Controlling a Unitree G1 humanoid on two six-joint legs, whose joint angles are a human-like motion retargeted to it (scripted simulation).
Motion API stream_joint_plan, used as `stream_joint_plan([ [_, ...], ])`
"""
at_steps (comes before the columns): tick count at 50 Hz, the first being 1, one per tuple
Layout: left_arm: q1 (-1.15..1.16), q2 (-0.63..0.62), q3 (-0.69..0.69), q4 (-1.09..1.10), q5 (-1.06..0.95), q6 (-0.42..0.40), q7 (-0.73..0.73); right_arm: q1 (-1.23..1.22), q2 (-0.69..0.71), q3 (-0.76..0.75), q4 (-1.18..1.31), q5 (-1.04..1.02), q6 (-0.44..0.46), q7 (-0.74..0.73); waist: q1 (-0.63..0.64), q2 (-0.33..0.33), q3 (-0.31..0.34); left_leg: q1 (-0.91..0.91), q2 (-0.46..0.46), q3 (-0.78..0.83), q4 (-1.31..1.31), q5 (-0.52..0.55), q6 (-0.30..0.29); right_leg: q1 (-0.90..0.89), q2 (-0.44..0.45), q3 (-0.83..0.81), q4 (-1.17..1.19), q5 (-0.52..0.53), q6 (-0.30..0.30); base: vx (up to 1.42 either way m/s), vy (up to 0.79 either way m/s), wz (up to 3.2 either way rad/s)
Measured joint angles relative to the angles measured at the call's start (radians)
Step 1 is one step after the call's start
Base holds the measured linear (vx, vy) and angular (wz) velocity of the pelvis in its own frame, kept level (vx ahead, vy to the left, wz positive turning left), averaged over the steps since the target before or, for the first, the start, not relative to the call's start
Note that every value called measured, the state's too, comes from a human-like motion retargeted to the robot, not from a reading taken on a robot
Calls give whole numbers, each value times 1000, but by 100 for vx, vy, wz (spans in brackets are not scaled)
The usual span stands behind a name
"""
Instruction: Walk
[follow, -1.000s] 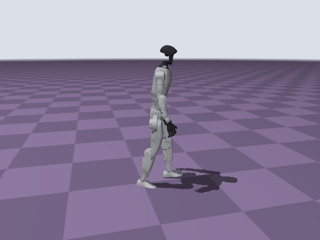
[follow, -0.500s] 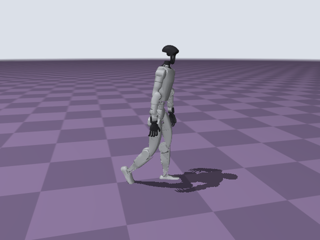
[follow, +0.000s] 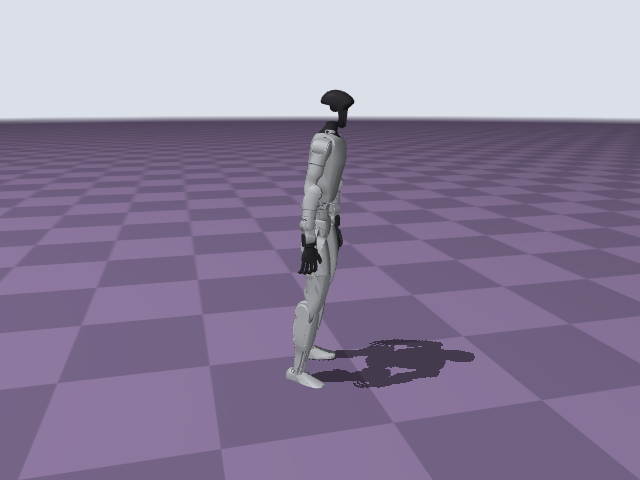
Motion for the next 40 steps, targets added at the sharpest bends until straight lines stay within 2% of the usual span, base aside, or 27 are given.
stream_joint_plan([
  [5,102,16,48,82,12,60,37,12,5,12,-24,-21,-1,12,-29,12,-23,26,15,-18,23,-5,-42,29,38,1,-14,-30,-33,24,-16,25],
  [10,200,25,94,111,6,83,25,17,16,23,-45,-20,-11,13,-51,24,-43,27,35,-12,61,-5,-97,26,77,43,-20,-39,-61,20,-19,-19],
  [15,244,19,123,103,-17,82,24,-1,29,34,-40,-15,-17,9,-47,37,-42,21,65,44,127,49,-185,5,115,117,-10,-40,-87,11,-17,-77],
  [18,240,14,125,88,-21,77,12,-13,35,36,-25,-19,-15,5,-50,40,-39,3,82,86,201,132,-260,-10,130,166,-6,-34,-99,6,-15,-85],
  [22,200,2,104,42,-30,58,-4,-36,26,26,-13,-31,-12,3,-54,12,-44,-110,20,122,371,250,-281,-60,55,233,5,-14,-68,0,9,-89],
  [25,179,-4,85,-8,-38,35,-14,-41,15,24,-14,-42,-10,5,-37,-16,-42,-194,0,92,535,213,-281,-77,17,308,10,-2,-53,11,4,-150],
  [30,159,7,75,-78,-40,5,-41,-48,0,24,-4,-57,3,1,-1,-20,-18,-203,-121,-131,512,79,-281,-74,8,446,28,2,-13,22,15,-207],
  [36,167,47,74,-121,-48,-8,-40,-26,0,20,-6,-59,9,-3,51,-14,-6,-135,-69,-590,288,87,-271,-74,125,624,20,30,-36,16,-21,-238],
  [38,165,60,79,-118,-54,-5,-43,-27,-3,17,-9,-64,15,-4,52,-8,-8,-129,-56,-734,229,117,-244,-85,144,671,16,36,-23,5,6,-208],
  [40,161,69,84,-109,-59,1,-48,-29,-8,12,-13,-64,20,-3,48,-6,-7,-116,-52,-820,177,117,-245,-94,154,720,21,34,-6,4,17,-204],
])
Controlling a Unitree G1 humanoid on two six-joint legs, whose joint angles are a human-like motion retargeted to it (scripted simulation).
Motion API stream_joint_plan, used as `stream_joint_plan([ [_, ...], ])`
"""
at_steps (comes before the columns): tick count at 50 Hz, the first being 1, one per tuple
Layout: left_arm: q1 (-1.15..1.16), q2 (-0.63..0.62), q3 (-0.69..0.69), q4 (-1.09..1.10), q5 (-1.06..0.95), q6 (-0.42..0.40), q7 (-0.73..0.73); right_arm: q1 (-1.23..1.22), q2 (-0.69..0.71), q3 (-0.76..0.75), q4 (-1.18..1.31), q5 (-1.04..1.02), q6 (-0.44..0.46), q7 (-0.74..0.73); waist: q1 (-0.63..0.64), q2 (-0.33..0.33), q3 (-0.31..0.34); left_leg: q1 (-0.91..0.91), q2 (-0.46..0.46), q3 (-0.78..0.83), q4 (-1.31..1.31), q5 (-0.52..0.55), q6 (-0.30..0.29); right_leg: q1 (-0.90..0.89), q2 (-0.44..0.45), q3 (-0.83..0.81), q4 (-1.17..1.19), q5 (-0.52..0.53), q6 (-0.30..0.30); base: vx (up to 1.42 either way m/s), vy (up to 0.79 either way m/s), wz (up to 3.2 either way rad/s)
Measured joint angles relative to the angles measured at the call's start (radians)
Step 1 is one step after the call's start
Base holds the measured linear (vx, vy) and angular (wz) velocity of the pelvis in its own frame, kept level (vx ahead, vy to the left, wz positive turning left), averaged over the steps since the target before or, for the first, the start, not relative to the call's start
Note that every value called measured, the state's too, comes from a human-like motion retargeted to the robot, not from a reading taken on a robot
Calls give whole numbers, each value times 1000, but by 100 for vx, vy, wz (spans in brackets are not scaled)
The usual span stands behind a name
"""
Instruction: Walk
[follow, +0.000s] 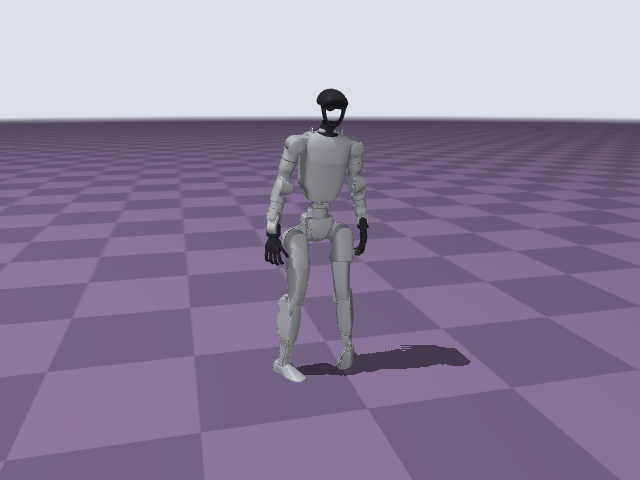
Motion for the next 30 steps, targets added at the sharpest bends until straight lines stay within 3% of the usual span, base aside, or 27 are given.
stream_joint_plan([
  [2,-4,6,2,10,-6,6,-3,-3,-4,-2,-7,8,3,3,-6,-4,7,4,12,31,-3,-23,-22,-6,6,50,5,-5,15,1,19,-199],
  [3,-6,9,1,14,-8,8,-3,-5,-6,-4,-11,13,4,4,-14,-6,11,2,24,94,1,-45,-6,-6,7,70,5,-9,22,-2,21,-172],
  [7,-11,5,-14,29,-8,16,5,-4,-12,-14,-34,30,8,9,-89,-1,-14,20,32,265,-32,-117,141,-37,-5,111,-1,-30,64,-4,24,-135],
  [10,-30,-5,-21,42,-1,25,5,-3,-11,-18,-54,51,9,5,-123,5,-25,9,49,329,-58,-118,160,-79,-20,141,-12,-36,119,-14,20,-177],
  [12,-50,5,-35,39,0,28,-6,-7,1,-24,-57,76,5,-1,-121,4,4,23,101,401,-46,-145,149,-72,15,110,-15,-13,119,-19,-10,-211],
  [15,-78,20,-58,26,-2,22,-13,-21,12,-25,-52,102,-2,1,-101,-4,20,26,146,508,-50,-163,139,-97,37,-62,-14,21,119,-28,0,-245],
  [17,-82,13,-66,21,3,21,-7,-18,7,-19,-47,92,2,3,-101,-19,-3,12,87,613,-77,-141,187,-127,-67,-193,-8,-13,111,-38,52,-245],
  [20,-86,22,-66,21,9,28,0,-11,7,-13,-38,65,10,-2,-106,-23,-30,10,93,726,-104,-142,196,-121,-86,-378,14,-29,77,-23,15,-222],
  [30,-69,24,-57,46,2,44,16,21,4,-17,-5,54,25,-12,-117,-17,-97,7,79,923,-155,-197,280,9,-107,-699,61,-17,12,-13,-3,-211],
])
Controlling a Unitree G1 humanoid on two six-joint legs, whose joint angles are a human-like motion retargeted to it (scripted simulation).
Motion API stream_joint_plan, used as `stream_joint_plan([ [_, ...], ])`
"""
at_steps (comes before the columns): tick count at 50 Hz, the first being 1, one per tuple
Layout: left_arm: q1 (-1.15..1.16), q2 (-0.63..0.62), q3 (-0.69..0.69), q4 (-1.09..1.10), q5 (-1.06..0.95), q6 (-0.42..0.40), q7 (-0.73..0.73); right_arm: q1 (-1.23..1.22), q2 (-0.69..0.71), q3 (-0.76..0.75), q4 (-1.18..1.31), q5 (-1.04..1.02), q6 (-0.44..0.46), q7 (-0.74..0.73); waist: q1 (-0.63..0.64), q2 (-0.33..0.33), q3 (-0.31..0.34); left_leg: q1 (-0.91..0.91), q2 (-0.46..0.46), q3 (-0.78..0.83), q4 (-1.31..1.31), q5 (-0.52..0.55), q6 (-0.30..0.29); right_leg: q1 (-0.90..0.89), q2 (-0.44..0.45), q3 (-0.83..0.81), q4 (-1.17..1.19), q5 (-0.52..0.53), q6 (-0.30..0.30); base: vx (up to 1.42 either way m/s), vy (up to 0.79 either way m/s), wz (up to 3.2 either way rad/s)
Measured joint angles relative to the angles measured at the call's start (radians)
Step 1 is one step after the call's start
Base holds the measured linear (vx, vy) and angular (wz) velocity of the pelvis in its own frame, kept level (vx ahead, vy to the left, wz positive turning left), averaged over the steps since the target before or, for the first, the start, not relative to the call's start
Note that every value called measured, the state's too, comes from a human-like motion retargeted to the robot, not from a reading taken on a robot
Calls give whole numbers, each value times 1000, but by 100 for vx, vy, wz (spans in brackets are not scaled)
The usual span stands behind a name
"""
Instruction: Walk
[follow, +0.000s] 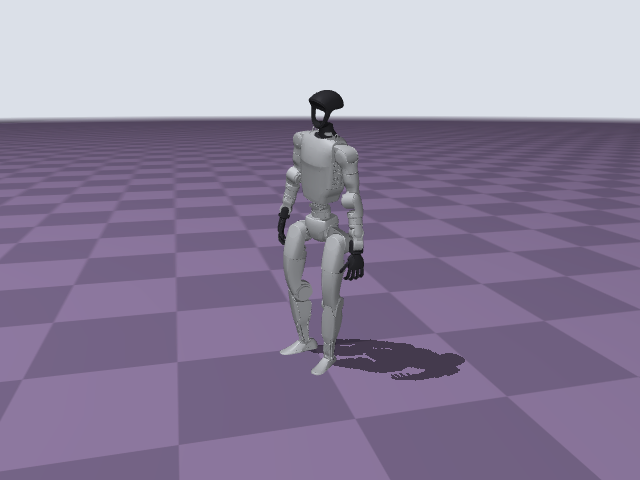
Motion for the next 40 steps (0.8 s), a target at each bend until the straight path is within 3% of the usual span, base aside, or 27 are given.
stream_joint_plan([
  [10,-1,-52,-9,-5,-1,1,-18,-2,2,30,1,2,-8,-8,45,5,10,45,19,235,-1,-41,-8,77,-16,-190,-52,2,-32,-5,-14,-212],
  [12,0,-59,-15,-15,5,-4,-30,3,4,40,-1,-3,-10,-11,45,0,9,69,14,291,-6,-38,-20,95,-20,-254,-78,-13,13,6,-20,-165],
  [13,1,-61,-18,-21,11,-5,-38,7,6,44,-1,-5,-11,-12,47,2,9,81,14,308,-9,-37,-27,104,-19,-285,-90,-18,3,11,-24,-154],
  [16,-4,-63,-27,-47,30,-9,-61,18,12,52,2,-6,-16,-14,51,7,20,116,22,358,-11,-22,-45,95,10,-173,-112,-46,-32,12,-23,-127],
  [25,-20,-69,-54,-113,21,-51,-44,37,27,59,26,2,-31,-26,28,36,47,137,78,382,83,91,-110,80,56,-71,-118,-47,-96,9,-22,-55],
  [28,-15,-69,-57,-126,25,-59,-36,27,32,68,41,-6,-30,-28,21,21,55,119,90,372,159,165,-98,80,50,-47,-125,-41,-113,5,-13,-28],
  [32,4,-72,-48,-121,38,-58,-34,5,36,83,56,-20,-27,-31,27,-22,63,61,108,330,319,244,-1,83,8,5,-130,-33,-119,7,-15,-40],
  [37,53,-75,-29,-101,67,-38,-38,-20,42,104,56,-41,-24,-31,57,-30,70,-31,46,69,395,185,-127,83,8,67,-127,-33,-135,9,-6,-61],
  [40,85,-73,-15,-84,92,-21,-40,-38,48,109,55,-47,-23,-31,75,-12,73,-35,28,-5,338,167,-184,85,32,92,-122,-39,-144,10,0,-58],
])
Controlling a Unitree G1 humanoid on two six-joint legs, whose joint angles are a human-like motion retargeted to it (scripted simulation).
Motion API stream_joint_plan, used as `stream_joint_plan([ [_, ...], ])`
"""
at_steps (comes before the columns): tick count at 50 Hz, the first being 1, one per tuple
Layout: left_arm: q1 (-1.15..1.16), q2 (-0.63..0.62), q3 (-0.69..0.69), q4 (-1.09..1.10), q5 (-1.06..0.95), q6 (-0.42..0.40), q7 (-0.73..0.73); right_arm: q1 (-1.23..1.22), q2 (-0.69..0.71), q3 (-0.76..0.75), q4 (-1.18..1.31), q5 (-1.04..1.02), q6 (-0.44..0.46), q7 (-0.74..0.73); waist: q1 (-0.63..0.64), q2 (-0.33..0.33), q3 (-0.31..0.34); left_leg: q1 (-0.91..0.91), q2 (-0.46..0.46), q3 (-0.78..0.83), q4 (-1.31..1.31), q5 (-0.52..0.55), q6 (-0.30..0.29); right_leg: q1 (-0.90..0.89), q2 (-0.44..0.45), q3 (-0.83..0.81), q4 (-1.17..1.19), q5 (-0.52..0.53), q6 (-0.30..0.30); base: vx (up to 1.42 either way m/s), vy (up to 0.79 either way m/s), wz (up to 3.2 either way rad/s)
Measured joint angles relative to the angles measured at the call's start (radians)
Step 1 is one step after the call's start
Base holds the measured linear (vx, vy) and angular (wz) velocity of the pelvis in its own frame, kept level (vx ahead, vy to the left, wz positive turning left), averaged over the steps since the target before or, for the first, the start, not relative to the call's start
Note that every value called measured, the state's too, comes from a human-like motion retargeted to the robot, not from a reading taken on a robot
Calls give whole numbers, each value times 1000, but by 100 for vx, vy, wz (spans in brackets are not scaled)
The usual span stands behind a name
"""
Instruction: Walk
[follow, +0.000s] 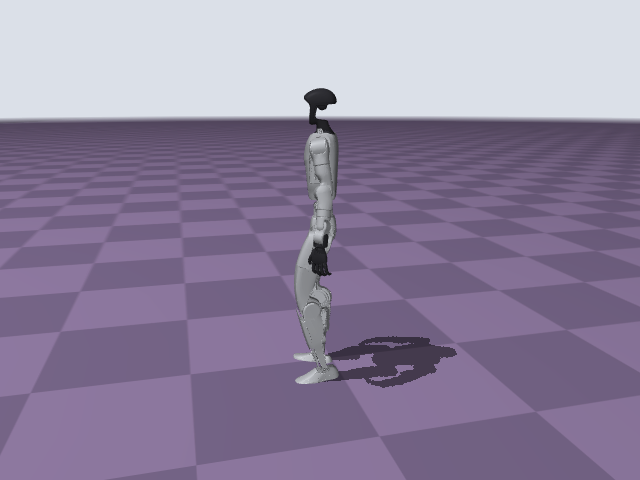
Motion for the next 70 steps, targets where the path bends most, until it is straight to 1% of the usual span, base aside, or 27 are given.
stream_joint_plan([
  [5,55,-1,34,41,22,27,-18,-18,13,4,-9,4,-7,0,9,30,8,8,-52,-154,-145,-21,27,26,39,26,4,-16,-12,14,4,-34],
  [7,73,-1,45,65,23,34,-21,-19,15,6,-14,11,-11,2,1,29,6,17,-75,-192,-192,-46,92,47,37,16,-1,-23,-9,20,8,-1],
  [10,96,0,62,98,28,49,-25,-10,15,3,-24,17,-12,4,-8,35,-11,44,-70,-148,-195,-95,114,68,38,-1,-7,-35,-4,21,9,2],
  [12,110,0,69,111,28,56,-26,3,14,-5,-31,24,-14,4,-5,36,-22,57,-91,-165,-222,-107,139,78,36,-1,-4,-48,-2,20,10,-12],
  [18,100,12,49,130,-11,68,10,43,-3,-33,-60,86,-22,18,-3,37,-28,95,-99,-181,-274,-124,157,76,38,26,57,-92,-19,17,12,-7],
  [20,78,10,36,146,-40,72,44,55,-18,-39,-70,95,-24,25,-8,42,-30,102,-93,-175,-288,-131,160,59,45,47,99,-71,-20,19,16,-10],
  [23,15,1,24,190,-82,82,77,71,-47,-49,-70,86,-12,33,-8,63,-33,100,-67,-175,-302,-141,160,13,60,63,197,53,-6,10,13,-34],
  [25,-38,-9,23,214,-105,89,84,79,-68,-55,-63,78,-5,36,5,87,-34,97,-26,-149,-309,-150,152,-49,76,76,316,170,9,5,12,-76],
  [27,-91,-24,19,214,-117,82,82,86,-90,-59,-54,72,1,41,8,118,-33,94,17,-131,-312,-163,142,-136,107,127,463,226,40,6,10,-58],
  [29,-142,-31,0,199,-128,66,72,97,-107,-69,-42,66,10,44,-19,156,-38,85,52,-142,-314,-172,135,-228,126,124,580,208,63,20,11,-11],
  [31,-189,-31,-19,178,-125,54,69,113,-119,-84,-24,62,18,49,-30,169,-47,90,75,-120,-314,-184,117,-296,94,87,606,154,70,24,6,-26],
  [35,-276,-32,-48,131,-106,23,84,141,-142,-118,12,69,31,64,-46,148,-34,141,60,-96,-315,-206,87,-368,40,74,431,95,126,33,3,-9],
  [38,-338,-26,-57,112,-123,0,82,149,-160,-126,22,65,38,65,-76,121,-10,194,32,-91,-309,-224,60,-383,-21,70,231,94,205,38,0,9],
  [40,-370,-20,-57,103,-131,-13,78,152,-162,-130,27,62,40,68,-78,106,-1,229,27,-88,-304,-237,36,-394,-33,71,111,96,251,46,-16,-25],
  [43,-401,-14,-62,95,-138,-25,71,152,-157,-137,31,62,45,71,-68,105,2,285,40,-78,-300,-227,-11,-413,-19,71,13,73,251,58,-15,-22],
  [45,-411,-16,-70,92,-142,-29,67,151,-156,-138,31,63,46,67,-77,110,-4,314,22,-105,-296,-191,-33,-407,-25,79,9,102,251,59,8,25],
  [48,-395,-29,-73,77,-138,-35,64,144,-151,-130,25,61,44,65,-99,122,-25,341,-3,-135,-271,-93,-87,-386,-48,52,59,147,242,78,2,42],
  [50,-364,-41,-68,60,-131,-41,61,133,-143,-120,21,60,41,65,-117,130,-48,343,-19,-145,-245,11,-132,-398,-21,140,86,198,208,74,8,48],
  [52,-330,-53,-60,41,-124,-50,56,102,-135,-116,19,62,40,59,-124,124,-62,314,-93,-108,-186,162,-132,-420,-79,147,137,177,199,67,40,57],
  [55,-273,-44,-55,34,-113,-53,51,57,-101,-108,19,79,29,40,-142,104,-55,249,-148,25,9,403,-132,-387,-158,131,187,129,196,61,36,81],
  [58,-223,-25,-43,53,-78,-37,56,13,-53,-92,19,96,12,30,-124,37,-59,126,-93,196,277,534,-132,-320,-195,84,173,107,158,64,-23,38],
  [60,-187,-18,-27,60,-59,-30,58,-27,-26,-77,15,93,4,19,-102,14,-51,25,-81,164,429,463,-132,-260,-182,64,148,88,133,75,-44,-13],
  [62,-146,-19,-7,60,-57,-31,57,-77,-5,-58,7,80,3,9,-117,15,-45,-28,-61,102,451,368,-132,-204,-157,41,125,62,105,63,-28,24],
  [65,-78,-19,17,59,-59,-33,54,-141,22,-31,-14,65,-4,-6,-99,16,-25,-109,-116,-22,385,244,-132,-120,-99,57,91,24,57,75,-26,-29],
  [67,-29,-12,30,57,-51,-33,57,-168,47,-15,-33,71,-18,-16,-50,12,-10,-146,-87,-74,295,152,-118,-54,-27,79,59,1,5,69,-40,-92],
  [68,-9,-6,35,57,-47,-32,59,-182,57,-10,-44,77,-27,-19,-28,14,-2,-171,-66,-79,245,117,-76,-28,-1,84,50,-11,-14,66,-23,-75],
  [70,21,1,45,59,-41,-29,61,-208,69,-3,-68,89,-41,-26,5,16,9,-213,-48,-72,110,65,46,14,25,93,42,-34,-38,67,-3,-39],
])
